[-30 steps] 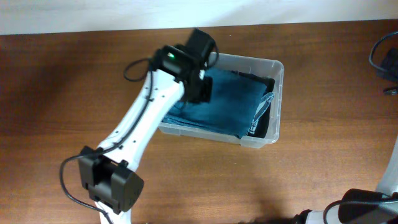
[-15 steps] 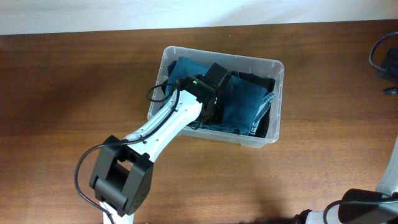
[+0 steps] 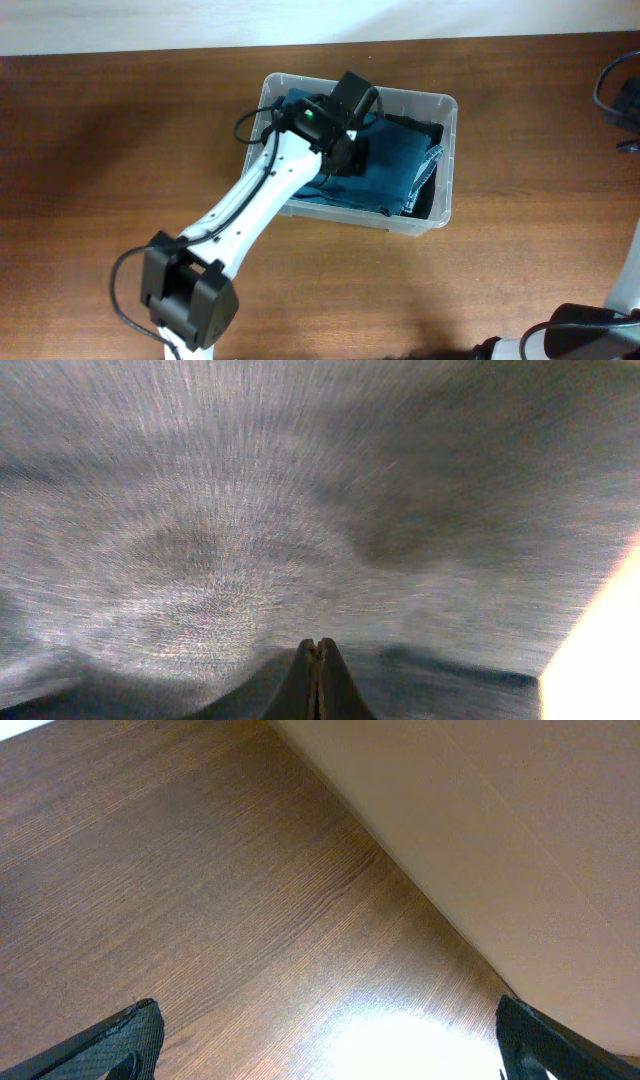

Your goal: Pack container

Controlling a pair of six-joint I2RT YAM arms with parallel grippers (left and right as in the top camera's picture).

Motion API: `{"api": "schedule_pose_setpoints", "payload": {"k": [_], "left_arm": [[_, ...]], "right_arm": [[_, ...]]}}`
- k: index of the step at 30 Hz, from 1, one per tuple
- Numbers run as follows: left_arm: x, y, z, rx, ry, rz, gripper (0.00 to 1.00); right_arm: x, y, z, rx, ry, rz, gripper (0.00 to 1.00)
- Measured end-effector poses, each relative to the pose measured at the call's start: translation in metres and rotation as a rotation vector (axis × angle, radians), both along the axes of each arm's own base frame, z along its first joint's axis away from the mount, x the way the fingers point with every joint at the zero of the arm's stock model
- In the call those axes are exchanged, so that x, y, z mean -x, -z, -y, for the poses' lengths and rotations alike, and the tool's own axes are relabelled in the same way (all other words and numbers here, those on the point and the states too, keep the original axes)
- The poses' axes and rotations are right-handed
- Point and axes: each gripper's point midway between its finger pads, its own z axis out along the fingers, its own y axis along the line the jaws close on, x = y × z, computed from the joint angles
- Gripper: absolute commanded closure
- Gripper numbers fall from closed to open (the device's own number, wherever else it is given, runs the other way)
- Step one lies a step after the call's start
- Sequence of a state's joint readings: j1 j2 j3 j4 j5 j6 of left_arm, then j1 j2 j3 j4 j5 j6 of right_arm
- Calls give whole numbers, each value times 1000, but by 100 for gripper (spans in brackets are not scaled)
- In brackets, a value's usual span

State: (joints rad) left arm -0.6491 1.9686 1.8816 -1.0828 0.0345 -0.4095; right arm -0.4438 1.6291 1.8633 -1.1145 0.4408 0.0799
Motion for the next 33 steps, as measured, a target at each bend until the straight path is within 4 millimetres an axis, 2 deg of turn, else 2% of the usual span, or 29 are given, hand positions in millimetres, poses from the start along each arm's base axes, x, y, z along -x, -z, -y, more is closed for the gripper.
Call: {"api": "schedule_pose_setpoints", "payload": {"k": [4, 10, 15, 16, 19, 24, 33], "left_arm": [[2, -24, 5, 41, 7, 45, 99], [21, -21, 21, 59, 62, 12, 99], [45, -4, 38, 47, 123, -28, 99], [55, 4, 43, 38, 145, -48, 99], [64, 14, 47, 30, 166, -63, 99], [65, 35, 47, 23, 167, -71, 99], [55, 69, 51, 45, 155, -13, 98]], "right_arm": [[0, 0, 0, 0, 0, 0, 2], [0, 0, 0, 0, 0, 0, 2], [0, 0, 0, 0, -1, -1, 2], [0, 0, 0, 0, 0, 0, 2], [0, 0, 0, 0, 0, 0, 2], [0, 0, 0, 0, 0, 0, 1], [0, 0, 0, 0, 0, 0, 2]]}}
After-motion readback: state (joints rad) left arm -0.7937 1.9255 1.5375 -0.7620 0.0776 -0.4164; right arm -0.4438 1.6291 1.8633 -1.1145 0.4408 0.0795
